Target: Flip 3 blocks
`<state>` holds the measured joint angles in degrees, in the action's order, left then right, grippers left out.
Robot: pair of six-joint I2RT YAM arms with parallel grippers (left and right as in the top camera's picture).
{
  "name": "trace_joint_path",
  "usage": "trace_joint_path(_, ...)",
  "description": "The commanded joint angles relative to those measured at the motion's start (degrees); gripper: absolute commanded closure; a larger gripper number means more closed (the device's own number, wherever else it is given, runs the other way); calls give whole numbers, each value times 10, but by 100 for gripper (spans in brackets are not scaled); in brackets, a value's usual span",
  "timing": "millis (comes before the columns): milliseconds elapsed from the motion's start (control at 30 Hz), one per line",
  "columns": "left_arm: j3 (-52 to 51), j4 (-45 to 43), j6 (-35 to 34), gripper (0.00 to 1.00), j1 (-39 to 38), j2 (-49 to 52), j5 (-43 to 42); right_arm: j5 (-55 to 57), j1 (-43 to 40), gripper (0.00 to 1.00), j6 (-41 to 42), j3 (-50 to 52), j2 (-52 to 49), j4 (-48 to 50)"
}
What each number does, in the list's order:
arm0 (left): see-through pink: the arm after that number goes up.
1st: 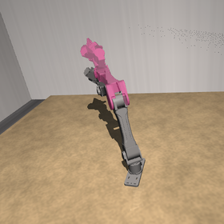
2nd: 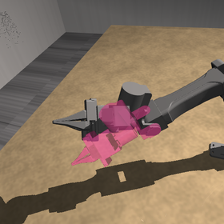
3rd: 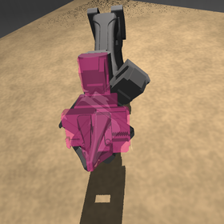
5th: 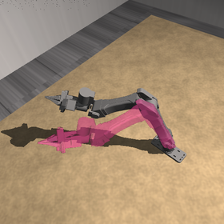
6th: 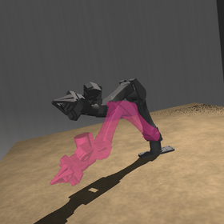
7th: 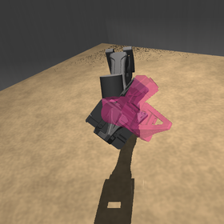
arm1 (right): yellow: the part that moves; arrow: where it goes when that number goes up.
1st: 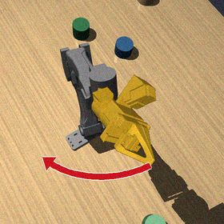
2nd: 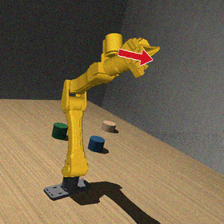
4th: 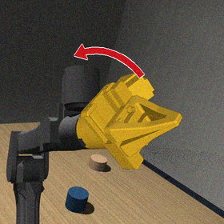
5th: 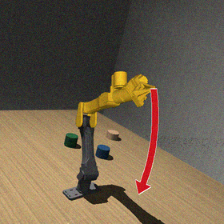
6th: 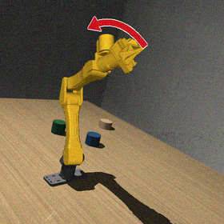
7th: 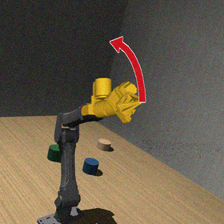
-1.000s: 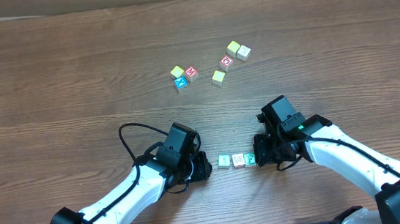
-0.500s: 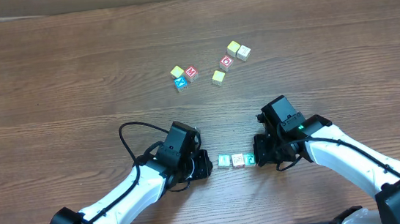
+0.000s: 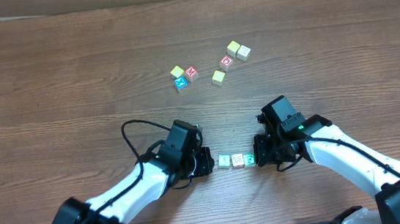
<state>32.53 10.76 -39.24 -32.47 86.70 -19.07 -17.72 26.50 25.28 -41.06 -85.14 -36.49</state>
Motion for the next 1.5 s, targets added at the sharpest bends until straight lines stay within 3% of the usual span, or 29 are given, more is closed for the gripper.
trace_joint_path(0, -5, -13, -6, 96, 2, 26, -24, -4, -2, 96, 0, 6, -2, 2)
trace_joint_path(1467, -5, -33, -23, 96, -16, 27, -40, -21, -2, 96, 0, 6, -2, 2)
